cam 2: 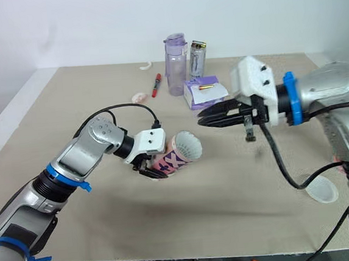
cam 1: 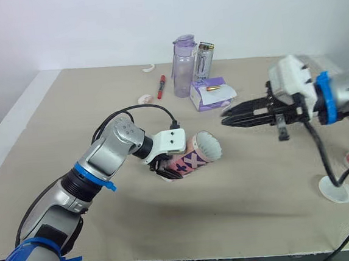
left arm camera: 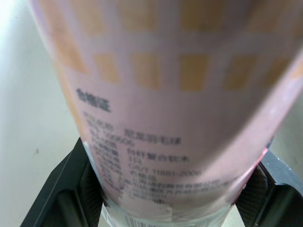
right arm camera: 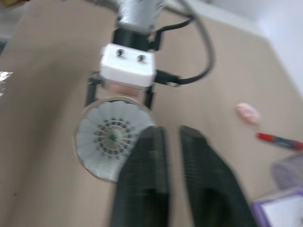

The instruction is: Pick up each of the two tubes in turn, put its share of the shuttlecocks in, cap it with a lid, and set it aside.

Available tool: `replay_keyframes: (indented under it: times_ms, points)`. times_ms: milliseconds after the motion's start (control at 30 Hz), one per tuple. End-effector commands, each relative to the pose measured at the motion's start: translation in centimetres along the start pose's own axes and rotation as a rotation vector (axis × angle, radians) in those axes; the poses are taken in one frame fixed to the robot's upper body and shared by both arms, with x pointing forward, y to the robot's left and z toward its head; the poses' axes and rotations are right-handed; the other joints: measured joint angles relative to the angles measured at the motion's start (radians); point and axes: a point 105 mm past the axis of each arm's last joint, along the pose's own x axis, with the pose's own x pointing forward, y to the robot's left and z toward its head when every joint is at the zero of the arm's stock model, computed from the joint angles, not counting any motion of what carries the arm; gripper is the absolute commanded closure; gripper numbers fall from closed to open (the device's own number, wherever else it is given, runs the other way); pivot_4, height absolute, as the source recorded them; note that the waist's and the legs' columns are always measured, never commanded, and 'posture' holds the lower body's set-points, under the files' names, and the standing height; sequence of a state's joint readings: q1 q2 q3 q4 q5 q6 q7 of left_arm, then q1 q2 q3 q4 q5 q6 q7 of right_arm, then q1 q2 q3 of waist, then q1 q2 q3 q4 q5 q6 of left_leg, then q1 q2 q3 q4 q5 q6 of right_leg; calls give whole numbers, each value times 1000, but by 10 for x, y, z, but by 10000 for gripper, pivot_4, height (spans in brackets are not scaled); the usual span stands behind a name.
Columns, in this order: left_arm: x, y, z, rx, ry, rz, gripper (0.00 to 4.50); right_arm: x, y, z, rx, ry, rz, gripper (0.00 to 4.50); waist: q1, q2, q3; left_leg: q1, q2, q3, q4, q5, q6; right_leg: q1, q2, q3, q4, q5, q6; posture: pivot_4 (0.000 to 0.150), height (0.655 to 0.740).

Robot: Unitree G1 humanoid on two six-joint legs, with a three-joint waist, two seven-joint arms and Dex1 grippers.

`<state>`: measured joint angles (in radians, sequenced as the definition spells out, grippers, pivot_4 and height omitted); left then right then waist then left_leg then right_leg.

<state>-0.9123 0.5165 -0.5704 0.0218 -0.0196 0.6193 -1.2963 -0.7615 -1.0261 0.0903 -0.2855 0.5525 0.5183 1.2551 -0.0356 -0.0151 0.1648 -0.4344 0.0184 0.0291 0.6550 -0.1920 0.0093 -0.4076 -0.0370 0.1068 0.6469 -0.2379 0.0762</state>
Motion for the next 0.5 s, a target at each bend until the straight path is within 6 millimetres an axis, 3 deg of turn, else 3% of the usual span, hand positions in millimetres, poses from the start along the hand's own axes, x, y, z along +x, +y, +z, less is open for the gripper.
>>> replay_keyframes:
  times_ms: [33, 267, 500]
  points:
    - [5, 4, -13, -35, 67, 31, 12049, 12, 7, 5, -89, 50, 48, 44696, 2, 0, 0, 0, 0, 0, 0, 0, 0, 0, 0, -1, 0, 0, 0, 1500, 7400]
    - [5, 5, -12, -38, 67, 33, 12049, 36, 9, -17, -171, 185, 105, 44696, 5, 0, 0, -2, -1, 0, 1, 0, 0, -1, 0, -3, 0, 0, 0, 1500, 7400]
    - [8, 3, -12, -51, 61, 32, 12049, 55, 10, -24, -239, 243, 154, 44696, 9, 0, 0, -2, -3, 0, 1, 0, 0, 0, 0, -3, 0, 0, 0, 1500, 7400]
